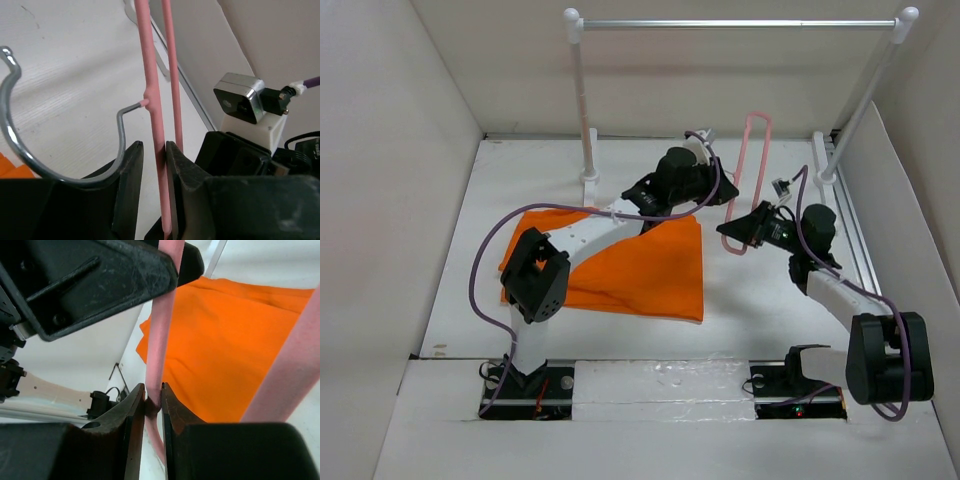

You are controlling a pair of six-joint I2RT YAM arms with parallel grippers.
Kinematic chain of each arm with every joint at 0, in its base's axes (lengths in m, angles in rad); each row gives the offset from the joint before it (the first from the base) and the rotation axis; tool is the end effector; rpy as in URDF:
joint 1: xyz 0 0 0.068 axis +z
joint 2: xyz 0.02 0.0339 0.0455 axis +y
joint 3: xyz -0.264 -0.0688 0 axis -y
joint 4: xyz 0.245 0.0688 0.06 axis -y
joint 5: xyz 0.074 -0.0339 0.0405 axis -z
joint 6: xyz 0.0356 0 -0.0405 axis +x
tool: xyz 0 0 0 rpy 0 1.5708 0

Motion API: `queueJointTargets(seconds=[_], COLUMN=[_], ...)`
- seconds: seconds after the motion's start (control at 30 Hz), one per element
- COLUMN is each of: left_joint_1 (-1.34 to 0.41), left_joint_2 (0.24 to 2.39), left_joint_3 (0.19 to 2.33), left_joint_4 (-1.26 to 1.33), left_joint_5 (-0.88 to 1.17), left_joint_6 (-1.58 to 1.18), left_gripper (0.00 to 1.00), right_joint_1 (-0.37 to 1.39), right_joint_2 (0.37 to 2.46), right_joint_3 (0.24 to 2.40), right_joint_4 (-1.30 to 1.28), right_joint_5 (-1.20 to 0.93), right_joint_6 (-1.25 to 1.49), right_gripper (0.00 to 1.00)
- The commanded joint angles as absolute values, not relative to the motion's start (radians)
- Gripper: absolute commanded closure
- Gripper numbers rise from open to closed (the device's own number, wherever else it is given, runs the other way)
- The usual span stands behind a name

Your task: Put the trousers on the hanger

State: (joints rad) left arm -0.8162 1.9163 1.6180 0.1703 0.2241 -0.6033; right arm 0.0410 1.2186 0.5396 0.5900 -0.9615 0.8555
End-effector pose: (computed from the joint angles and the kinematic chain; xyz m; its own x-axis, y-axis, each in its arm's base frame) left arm 0.3155 -0.3471 0.3334 -0.5607 -0.2112 -0.8006 0.6597 0.4705 -0.5861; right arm 0.2499 0.0395 0.2457 -0.6920 0.4040 -0.5982 -0.4836 0.3558 0.7997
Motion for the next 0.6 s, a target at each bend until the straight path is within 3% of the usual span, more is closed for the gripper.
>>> queueJointTargets(seconds=[0.0,0.13,0.3,0.37,0.4,0.5,0.57], left_joint_1=[-0.815,-0.815,-0.815,-0.834,-0.834,-0.861,-0.883], left_joint_2=[1.89,1.864,1.804,1.784,1.752,1.697,1.677], left_joint_3=[1.594,1.549,1.438,1.389,1.335,1.213,1.152], left_joint_4=[0.293,0.308,0.365,0.406,0.413,0.454,0.503], left_joint_5=[0.248,0.236,0.242,0.248,0.241,0.232,0.222], left_joint_6=[-0.66,-0.684,-0.731,-0.752,-0.758,-0.788,-0.842], left_gripper=[0.8,0.98,1.0,1.0,1.0,1.0,1.0], right_joint_1=[0.066,0.066,0.066,0.057,0.057,0.025,0.0], right_joint_2=[1.207,1.204,1.158,1.126,1.105,1.014,0.97], right_joint_3=[0.508,0.483,0.474,0.48,0.492,0.587,0.629], right_joint_4=[0.75,0.769,0.623,0.498,0.412,-0.052,-0.291], right_joint_5=[-1.009,-1.017,-1.026,-1.032,-1.032,-0.98,-0.953], right_joint_6=[0.908,0.931,0.855,0.816,0.72,0.411,0.303], right_gripper=[0.8,0.81,0.77,0.63,0.47,0.28,0.25])
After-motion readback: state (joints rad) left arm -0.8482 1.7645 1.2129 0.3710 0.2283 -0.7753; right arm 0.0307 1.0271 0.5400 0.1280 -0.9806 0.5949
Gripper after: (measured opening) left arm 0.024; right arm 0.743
